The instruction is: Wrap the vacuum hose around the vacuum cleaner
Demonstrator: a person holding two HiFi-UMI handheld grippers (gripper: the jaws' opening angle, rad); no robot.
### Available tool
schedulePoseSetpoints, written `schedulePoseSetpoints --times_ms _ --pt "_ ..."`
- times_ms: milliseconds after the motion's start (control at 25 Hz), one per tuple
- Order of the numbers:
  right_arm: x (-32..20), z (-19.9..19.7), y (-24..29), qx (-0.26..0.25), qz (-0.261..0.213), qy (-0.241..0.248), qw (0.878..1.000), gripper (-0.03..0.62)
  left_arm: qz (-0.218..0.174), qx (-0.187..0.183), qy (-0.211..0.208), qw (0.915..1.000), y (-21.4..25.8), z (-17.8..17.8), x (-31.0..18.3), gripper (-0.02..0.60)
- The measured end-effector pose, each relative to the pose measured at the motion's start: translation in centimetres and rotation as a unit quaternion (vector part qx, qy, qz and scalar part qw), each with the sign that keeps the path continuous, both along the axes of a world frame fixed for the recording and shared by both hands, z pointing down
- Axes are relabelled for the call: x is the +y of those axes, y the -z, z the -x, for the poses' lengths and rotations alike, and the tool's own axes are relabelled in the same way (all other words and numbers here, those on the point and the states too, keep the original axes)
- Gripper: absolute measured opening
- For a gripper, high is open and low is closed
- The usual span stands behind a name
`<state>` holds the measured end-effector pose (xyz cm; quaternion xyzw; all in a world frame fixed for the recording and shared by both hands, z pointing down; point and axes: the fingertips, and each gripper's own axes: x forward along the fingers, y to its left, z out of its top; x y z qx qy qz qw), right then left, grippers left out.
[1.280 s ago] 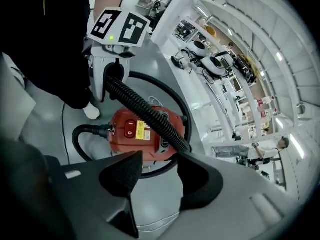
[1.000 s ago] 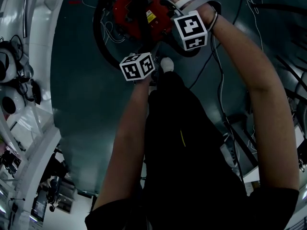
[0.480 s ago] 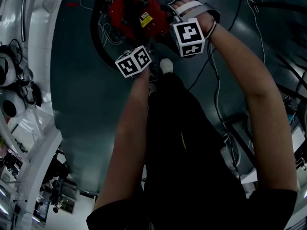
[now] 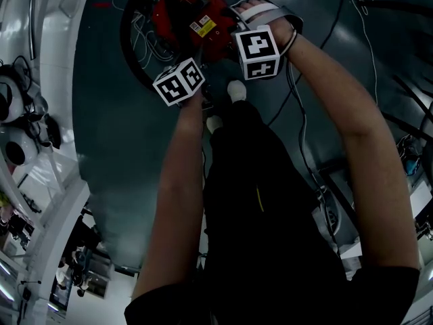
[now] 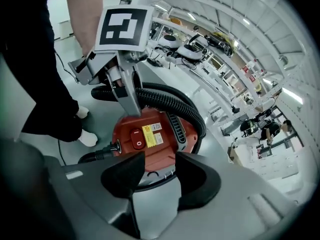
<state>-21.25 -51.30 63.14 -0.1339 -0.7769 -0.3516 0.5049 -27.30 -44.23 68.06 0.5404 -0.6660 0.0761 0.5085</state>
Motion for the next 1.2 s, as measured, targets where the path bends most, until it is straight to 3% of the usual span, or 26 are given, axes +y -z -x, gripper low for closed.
schedulePoseSetpoints --times_ms 240,400,520,840,1040,1200 --pt "1.2 0.9 -0.6 -0.004 0.016 -0.003 1.000 0.190 0.002 -0.064 -0.049 0.9967 -0.5 1.3 0.9 0.164" --pt "2.0 1.7 -0.7 -0.006 0.022 0.004 1.000 0.189 -0.014 -0.023 0.007 0.9996 -1.2 3.0 1.8 0.167" --pt "2.4 2.5 -0.7 -0.009 0.026 0.008 1.000 0.186 0.001 0.013 0.000 0.9999 -2.4 2.7 2.1 0.156" --pt "3.5 3.7 -1.2 -0.008 0.035 0.019 0.999 0.186 0.043 -0.039 -0.032 0.9978 -3.2 2.5 2.2 0.160" --pt "3.6 3.9 -1.5 -0.006 0.038 0.016 0.999 0.186 0.041 -0.058 -0.038 0.9967 -3.2 2.7 2.3 0.164" --pt "3.5 3.8 -1.9 -0.002 0.042 0.008 0.999 0.186 0.036 -0.039 -0.053 0.9972 -3.4 1.9 2.3 0.265"
